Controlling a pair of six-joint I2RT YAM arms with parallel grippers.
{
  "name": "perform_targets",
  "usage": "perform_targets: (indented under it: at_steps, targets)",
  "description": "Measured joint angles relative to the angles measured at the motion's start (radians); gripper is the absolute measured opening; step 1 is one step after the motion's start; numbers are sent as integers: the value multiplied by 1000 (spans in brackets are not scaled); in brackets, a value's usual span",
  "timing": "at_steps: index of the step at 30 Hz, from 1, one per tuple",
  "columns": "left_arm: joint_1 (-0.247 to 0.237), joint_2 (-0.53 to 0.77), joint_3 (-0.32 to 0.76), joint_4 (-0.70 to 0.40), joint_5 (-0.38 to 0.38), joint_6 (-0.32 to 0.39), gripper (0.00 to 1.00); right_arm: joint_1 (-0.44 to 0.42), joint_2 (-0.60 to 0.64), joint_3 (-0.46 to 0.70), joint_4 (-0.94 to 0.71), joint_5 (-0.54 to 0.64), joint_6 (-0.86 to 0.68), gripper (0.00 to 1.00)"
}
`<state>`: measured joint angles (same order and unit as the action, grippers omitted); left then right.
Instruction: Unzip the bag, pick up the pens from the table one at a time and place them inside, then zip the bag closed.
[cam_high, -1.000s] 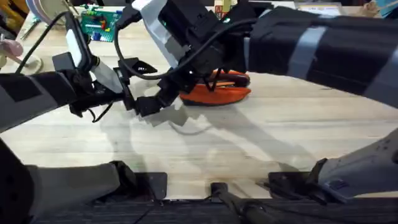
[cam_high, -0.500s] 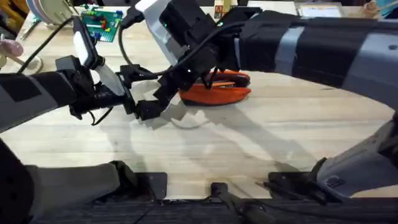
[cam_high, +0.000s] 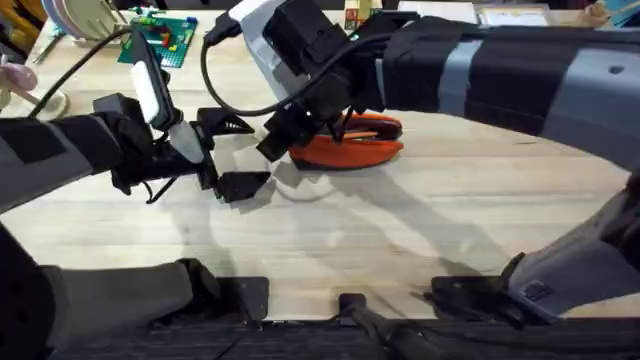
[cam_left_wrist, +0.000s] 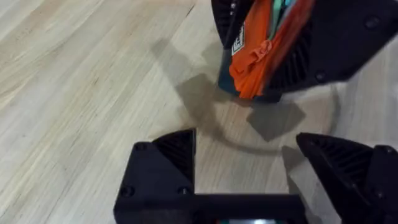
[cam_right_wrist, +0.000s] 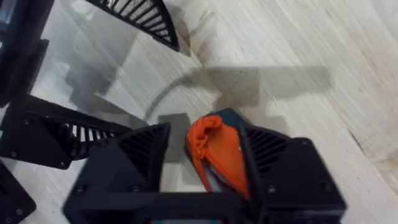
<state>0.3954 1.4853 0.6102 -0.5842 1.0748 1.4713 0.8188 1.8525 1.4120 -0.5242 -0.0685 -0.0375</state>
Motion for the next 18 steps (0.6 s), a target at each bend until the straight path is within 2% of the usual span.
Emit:
perform_targets:
  at_steps: [11,18]
  targets:
    - [0,0,0,0,-3,14,993,0,0,0,-2,0,7,292]
    - [0,0,0,0,-3,15,993,0,0,0,0,0,8,122]
